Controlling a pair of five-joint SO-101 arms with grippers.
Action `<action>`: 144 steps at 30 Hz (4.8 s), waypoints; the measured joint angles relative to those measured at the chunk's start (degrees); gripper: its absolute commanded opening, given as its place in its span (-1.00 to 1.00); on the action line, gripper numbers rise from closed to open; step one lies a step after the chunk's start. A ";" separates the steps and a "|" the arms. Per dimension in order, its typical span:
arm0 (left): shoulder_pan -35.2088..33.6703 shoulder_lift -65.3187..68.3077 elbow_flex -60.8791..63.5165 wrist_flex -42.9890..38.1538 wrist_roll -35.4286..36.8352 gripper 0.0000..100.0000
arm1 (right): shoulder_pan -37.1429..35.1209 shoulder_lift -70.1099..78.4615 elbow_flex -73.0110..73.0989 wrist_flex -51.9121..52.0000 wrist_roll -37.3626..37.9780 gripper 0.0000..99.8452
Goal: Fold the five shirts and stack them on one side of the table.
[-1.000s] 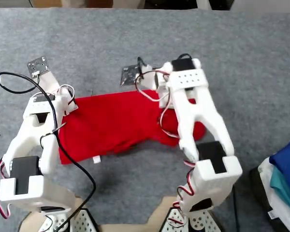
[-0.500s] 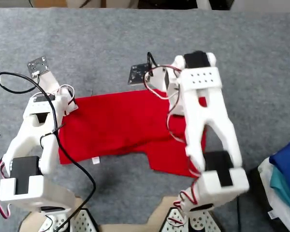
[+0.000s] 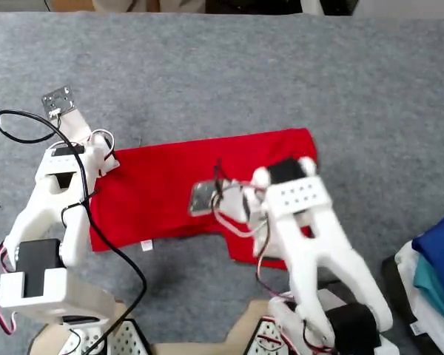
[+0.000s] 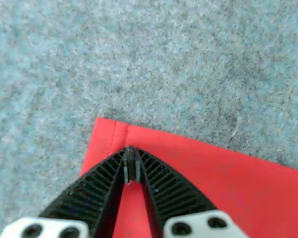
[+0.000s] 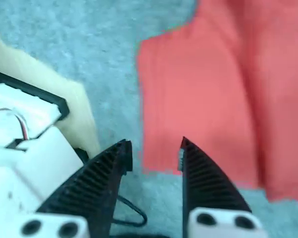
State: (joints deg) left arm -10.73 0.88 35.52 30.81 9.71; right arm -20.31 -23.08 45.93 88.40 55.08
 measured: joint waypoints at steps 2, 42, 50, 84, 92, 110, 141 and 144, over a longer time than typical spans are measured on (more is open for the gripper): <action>0.00 0.00 0.00 0.00 0.00 -0.96 | -1.58 -0.09 4.04 -2.64 -0.35 -0.65; 0.00 0.00 0.00 0.00 0.00 -0.96 | -3.87 1.23 19.96 -27.78 -0.70 -0.99; 0.00 0.00 0.00 0.00 0.00 -0.96 | -0.35 2.02 18.99 -27.69 -1.14 -0.99; 0.00 0.00 0.00 0.18 0.00 -0.96 | 6.68 59.96 -78.95 3.08 12.84 -0.55; 0.00 0.00 0.00 0.18 0.00 -0.96 | 5.89 60.48 -81.23 6.15 12.84 -0.42; 0.00 0.00 0.00 0.97 0.00 -0.96 | 3.96 48.00 -59.87 5.63 6.77 -0.99; -0.26 -3.08 -6.42 12.31 -2.29 -0.75 | 4.31 36.13 -59.25 -4.31 -0.62 -0.99; -2.73 -5.36 -10.73 20.75 -3.96 -0.69 | 5.89 33.32 -61.45 -0.88 -0.62 -0.99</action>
State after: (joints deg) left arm -13.45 -4.48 24.79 51.56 5.76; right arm -14.42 10.24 -15.52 87.52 54.46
